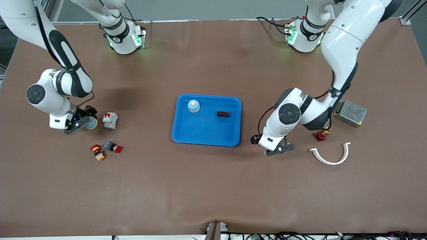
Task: Place electrolytic capacitor and blue bell in tray
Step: 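Move the left gripper to the second capacitor while the right gripper reaches the bell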
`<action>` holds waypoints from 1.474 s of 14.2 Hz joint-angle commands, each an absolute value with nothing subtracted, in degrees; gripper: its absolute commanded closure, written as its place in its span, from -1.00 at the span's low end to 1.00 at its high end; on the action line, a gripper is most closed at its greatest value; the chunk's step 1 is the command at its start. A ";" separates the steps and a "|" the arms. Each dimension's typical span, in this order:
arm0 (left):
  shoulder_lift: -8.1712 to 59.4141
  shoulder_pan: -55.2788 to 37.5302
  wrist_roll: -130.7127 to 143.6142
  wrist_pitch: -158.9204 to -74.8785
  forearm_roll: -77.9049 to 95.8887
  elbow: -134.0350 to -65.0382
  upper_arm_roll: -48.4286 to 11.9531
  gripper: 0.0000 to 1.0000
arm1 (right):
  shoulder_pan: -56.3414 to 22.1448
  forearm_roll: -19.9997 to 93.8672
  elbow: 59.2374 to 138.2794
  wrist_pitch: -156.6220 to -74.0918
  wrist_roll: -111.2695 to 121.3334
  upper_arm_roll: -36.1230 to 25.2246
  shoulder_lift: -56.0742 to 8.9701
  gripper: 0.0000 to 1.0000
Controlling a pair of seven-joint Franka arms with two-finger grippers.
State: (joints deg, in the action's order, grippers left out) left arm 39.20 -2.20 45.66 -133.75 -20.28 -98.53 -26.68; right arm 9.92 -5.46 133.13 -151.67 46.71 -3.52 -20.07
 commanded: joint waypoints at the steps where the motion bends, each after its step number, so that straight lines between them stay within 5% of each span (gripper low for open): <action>1: 39.11 -0.36 37.29 -133.24 -20.13 -98.26 -26.89 -1.00 | 11.16 -6.42 133.95 -152.84 47.37 -2.72 -20.04 -1.00; 21: 40.17 4.39 30.49 -140.87 -25.49 -104.49 -26.89 -1.00 | 11.25 -6.33 133.77 -155.39 47.37 -2.55 -22.67 -1.00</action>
State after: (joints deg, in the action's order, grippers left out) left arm 40.35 4.25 28.45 -137.80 -24.25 -102.76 -26.62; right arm 9.92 -5.46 133.26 -154.56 46.77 -3.50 -22.78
